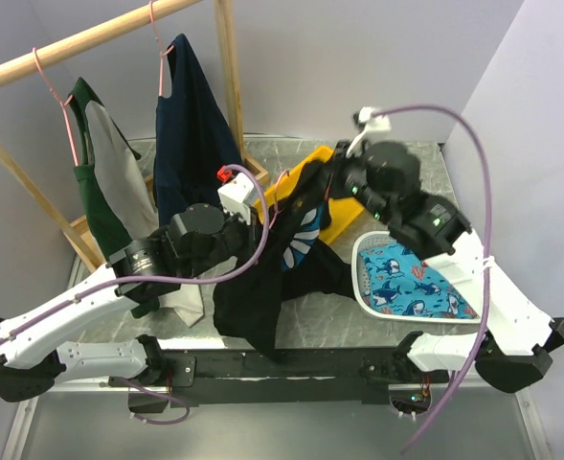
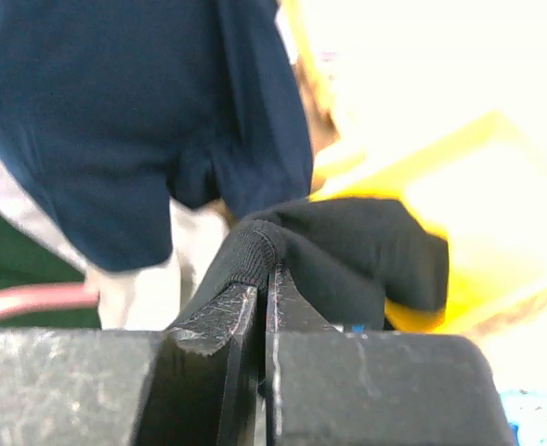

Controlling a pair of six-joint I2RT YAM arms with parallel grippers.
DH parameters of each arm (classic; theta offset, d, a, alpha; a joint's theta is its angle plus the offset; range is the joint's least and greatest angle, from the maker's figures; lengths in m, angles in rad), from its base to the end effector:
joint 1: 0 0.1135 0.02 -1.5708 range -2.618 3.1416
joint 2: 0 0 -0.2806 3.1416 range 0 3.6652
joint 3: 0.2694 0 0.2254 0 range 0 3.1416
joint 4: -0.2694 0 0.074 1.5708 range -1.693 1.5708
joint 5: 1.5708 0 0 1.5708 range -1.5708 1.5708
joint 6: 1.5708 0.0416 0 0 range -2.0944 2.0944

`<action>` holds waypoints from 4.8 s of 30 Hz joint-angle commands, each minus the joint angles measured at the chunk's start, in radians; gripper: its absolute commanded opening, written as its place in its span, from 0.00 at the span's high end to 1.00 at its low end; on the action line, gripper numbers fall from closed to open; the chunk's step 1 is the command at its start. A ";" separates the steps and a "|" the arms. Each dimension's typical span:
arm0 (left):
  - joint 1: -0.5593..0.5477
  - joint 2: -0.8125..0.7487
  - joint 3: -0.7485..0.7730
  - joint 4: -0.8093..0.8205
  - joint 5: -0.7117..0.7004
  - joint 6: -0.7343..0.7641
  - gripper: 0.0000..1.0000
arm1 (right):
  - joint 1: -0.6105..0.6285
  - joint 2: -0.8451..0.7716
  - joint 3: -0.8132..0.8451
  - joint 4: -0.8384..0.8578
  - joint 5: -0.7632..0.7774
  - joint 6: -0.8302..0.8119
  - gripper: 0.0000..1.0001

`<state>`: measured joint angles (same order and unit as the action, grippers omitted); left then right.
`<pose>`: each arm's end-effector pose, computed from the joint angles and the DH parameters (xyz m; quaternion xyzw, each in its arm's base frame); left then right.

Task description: Place the t-shirt on the hanger

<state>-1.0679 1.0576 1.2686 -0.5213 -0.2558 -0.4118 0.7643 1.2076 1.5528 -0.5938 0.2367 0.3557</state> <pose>0.1012 -0.1622 0.4272 0.1870 0.7828 -0.3180 0.5012 0.1622 0.1420 0.4776 -0.0880 0.7822 0.2449 0.5661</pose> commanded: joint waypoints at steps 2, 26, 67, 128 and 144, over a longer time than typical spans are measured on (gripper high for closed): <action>0.000 -0.037 0.086 -0.016 0.073 0.007 0.99 | -0.066 0.087 0.101 -0.043 -0.022 -0.047 1.00; 0.013 0.011 0.446 -0.100 0.064 0.013 0.99 | -0.106 -0.134 -0.051 0.126 -0.275 -0.084 0.26; 0.014 -0.021 0.040 0.142 0.021 -0.032 0.99 | -0.080 -0.165 -0.226 0.468 -0.476 0.499 0.28; -0.009 -0.114 -0.149 -0.167 0.182 -0.265 0.31 | -0.069 0.083 0.044 0.282 -0.465 0.304 1.00; -0.248 0.073 0.005 -0.436 -0.393 -0.429 0.41 | -0.030 0.144 0.096 0.229 -0.264 0.393 1.00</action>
<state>-1.2598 1.0946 1.1931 -0.8608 -0.4053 -0.7601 0.7235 1.3403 1.5726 -0.3996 -0.1051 0.7349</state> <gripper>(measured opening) 0.619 0.046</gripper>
